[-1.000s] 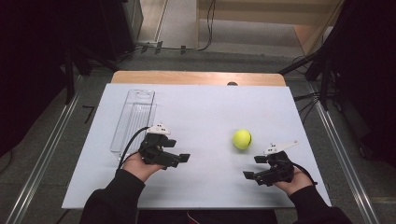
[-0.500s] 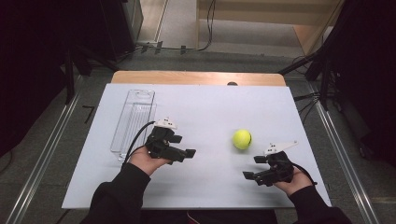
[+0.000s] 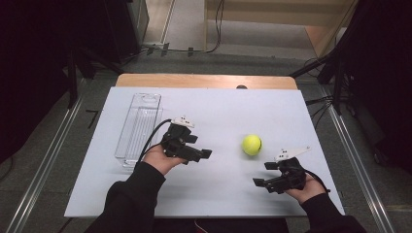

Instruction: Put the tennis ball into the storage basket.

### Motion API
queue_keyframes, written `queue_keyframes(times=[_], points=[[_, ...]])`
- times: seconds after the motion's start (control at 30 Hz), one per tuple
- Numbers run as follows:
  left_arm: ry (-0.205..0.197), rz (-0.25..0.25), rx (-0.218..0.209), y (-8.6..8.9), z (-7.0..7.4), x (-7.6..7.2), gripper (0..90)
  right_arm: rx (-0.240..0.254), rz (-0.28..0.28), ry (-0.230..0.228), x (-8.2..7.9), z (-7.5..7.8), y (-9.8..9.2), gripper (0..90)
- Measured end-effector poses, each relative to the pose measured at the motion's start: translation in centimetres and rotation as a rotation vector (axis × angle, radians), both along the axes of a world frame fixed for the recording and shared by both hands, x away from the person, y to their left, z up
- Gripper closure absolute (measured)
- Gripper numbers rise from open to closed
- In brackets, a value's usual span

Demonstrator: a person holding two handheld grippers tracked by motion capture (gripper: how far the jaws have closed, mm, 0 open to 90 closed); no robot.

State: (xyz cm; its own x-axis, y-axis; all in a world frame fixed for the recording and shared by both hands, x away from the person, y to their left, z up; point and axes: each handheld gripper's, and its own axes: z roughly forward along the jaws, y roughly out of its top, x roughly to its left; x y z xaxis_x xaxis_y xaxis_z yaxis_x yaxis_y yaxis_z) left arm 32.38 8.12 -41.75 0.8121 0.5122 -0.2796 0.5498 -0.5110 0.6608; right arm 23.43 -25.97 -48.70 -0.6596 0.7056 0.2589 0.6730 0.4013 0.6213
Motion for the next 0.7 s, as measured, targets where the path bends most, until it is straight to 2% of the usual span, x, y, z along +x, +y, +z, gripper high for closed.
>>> queue_keyframes(times=[0.2,0.37,0.7], points=[[-0.002,0.000,-0.001,-0.7,0.4,0.6,19.8,0.000,-0.001,0.002,0.0,0.0,0.0,16.9],[0.019,0.004,-0.006,-1.3,0.6,1.0,19.8,0.002,0.001,0.002,0.0,0.0,0.0,16.9],[0.029,-0.030,-0.010,-2.8,0.8,1.8,19.9,0.004,0.002,0.002,0.0,0.0,0.0,16.9]])
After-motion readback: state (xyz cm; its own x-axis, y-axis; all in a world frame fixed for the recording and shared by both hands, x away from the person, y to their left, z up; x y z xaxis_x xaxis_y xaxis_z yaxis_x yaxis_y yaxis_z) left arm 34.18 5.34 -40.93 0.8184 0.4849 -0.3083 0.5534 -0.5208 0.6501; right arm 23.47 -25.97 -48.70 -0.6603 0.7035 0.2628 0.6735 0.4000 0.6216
